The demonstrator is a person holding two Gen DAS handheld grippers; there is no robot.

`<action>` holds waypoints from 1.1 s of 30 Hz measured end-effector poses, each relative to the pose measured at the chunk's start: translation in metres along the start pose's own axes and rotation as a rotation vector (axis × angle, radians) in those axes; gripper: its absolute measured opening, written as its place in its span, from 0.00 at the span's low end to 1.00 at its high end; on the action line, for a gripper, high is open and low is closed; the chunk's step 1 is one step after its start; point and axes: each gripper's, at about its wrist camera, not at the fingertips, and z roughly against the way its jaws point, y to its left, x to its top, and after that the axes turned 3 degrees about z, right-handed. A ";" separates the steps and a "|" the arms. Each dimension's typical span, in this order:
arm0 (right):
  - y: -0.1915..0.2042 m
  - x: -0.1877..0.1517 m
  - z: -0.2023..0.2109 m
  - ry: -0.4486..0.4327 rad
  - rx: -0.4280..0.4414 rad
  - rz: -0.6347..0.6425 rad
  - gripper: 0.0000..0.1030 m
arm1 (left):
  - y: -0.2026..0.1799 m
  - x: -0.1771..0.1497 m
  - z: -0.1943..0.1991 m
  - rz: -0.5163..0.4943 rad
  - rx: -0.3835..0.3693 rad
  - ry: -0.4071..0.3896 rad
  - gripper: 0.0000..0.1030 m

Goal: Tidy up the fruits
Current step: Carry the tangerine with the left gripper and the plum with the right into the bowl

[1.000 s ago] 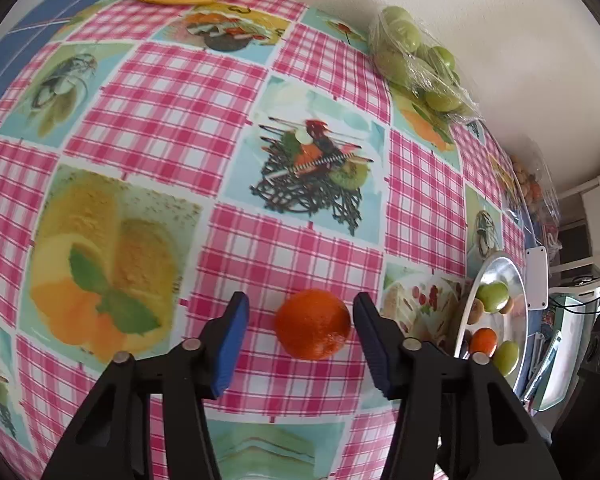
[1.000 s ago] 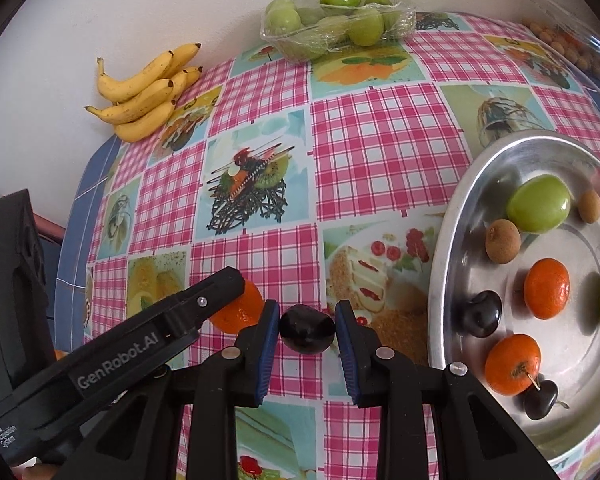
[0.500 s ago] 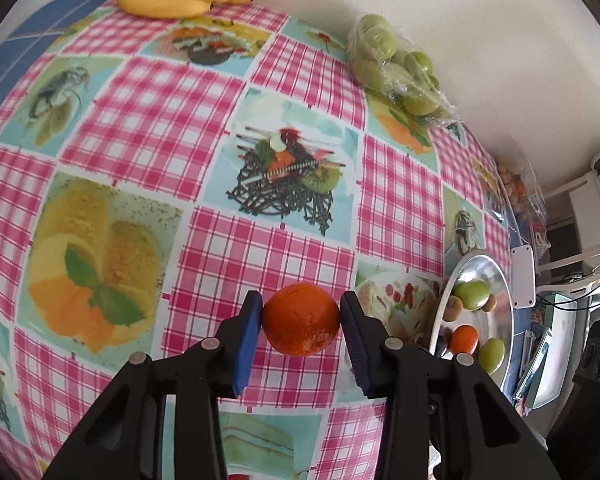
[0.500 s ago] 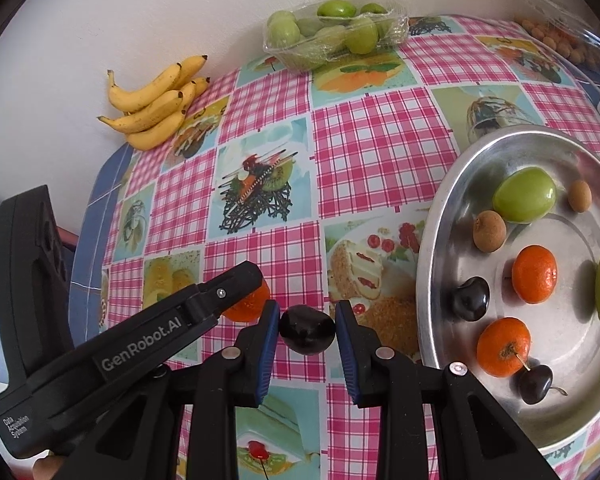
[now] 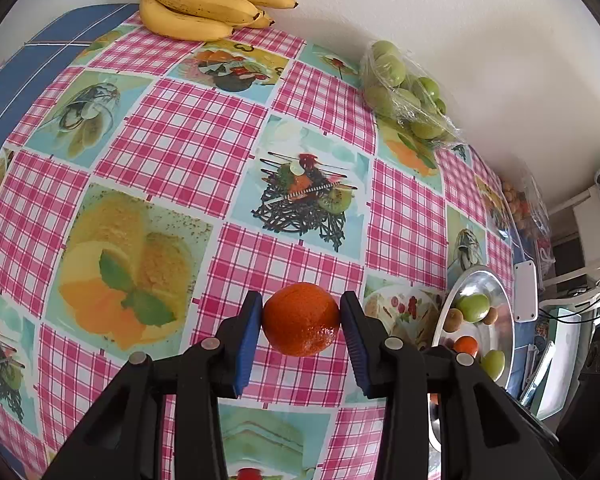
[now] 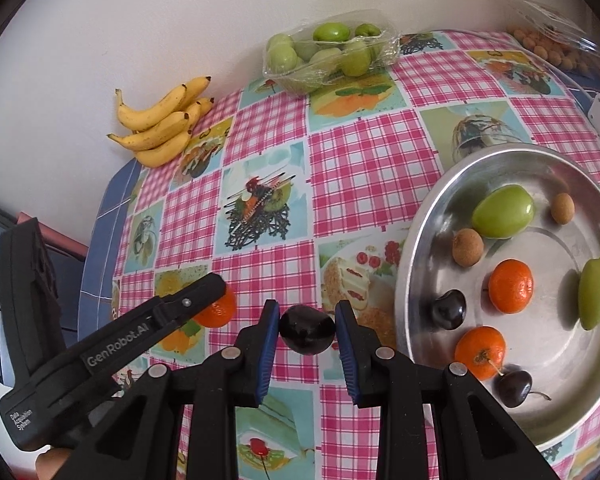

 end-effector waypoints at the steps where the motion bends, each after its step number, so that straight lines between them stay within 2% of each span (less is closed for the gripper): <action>1: -0.003 0.000 0.001 -0.001 -0.010 -0.004 0.30 | -0.001 -0.001 0.000 0.000 0.002 -0.001 0.40; 12: -0.060 0.007 0.024 -0.046 -0.047 -0.123 0.30 | -0.035 -0.013 0.000 -0.091 -0.008 0.005 0.40; 23: -0.126 0.004 0.043 -0.055 -0.175 -0.221 0.30 | -0.083 -0.042 -0.005 -0.233 -0.021 0.033 0.40; 33: -0.147 0.001 0.055 -0.066 -0.257 -0.215 0.30 | -0.122 -0.070 -0.010 -0.346 -0.034 0.058 0.40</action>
